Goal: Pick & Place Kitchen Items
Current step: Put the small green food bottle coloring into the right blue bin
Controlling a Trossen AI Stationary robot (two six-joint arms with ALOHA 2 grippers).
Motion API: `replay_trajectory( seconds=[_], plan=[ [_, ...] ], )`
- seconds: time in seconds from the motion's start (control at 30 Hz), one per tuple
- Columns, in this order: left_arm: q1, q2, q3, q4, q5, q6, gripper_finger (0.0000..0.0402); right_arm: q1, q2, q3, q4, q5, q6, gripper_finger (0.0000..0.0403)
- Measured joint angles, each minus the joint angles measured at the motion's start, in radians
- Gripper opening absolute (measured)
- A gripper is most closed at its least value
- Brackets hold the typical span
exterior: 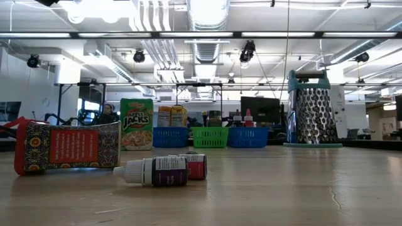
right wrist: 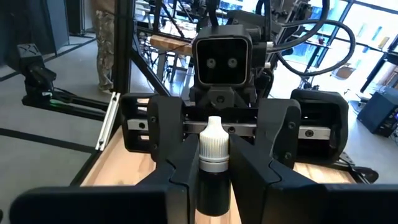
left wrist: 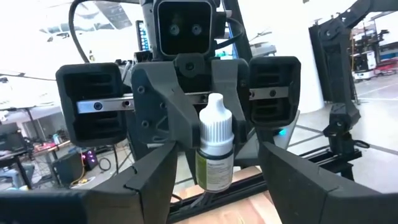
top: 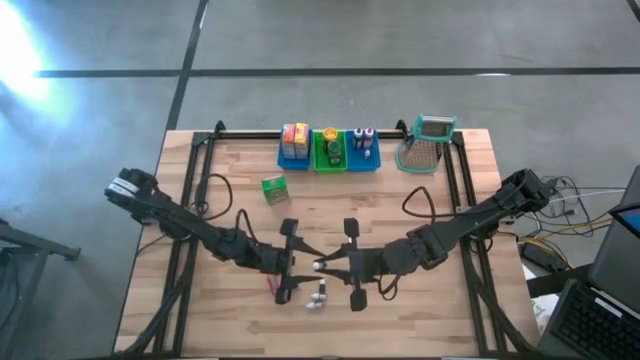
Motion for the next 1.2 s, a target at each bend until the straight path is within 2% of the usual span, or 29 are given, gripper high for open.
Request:
replay_trajectory(
  seconds=[0.67,1.03,1.2],
  plan=[
    [0.02,0.0,0.018,0.024,-0.004,0.02,0.0228,-0.002,0.0,0.0,0.065,0.004,-0.07,0.0064],
    [0.035,0.0,0.021,0.024,-0.007,0.0,0.0158,-0.002,0.0,0.0,0.07,0.006,-0.083,0.0063],
    [0.035,0.0,0.02,0.019,-0.01,-0.009,0.0141,-0.002,0.0,0.0,0.07,0.008,-0.089,0.0066]
  ],
)
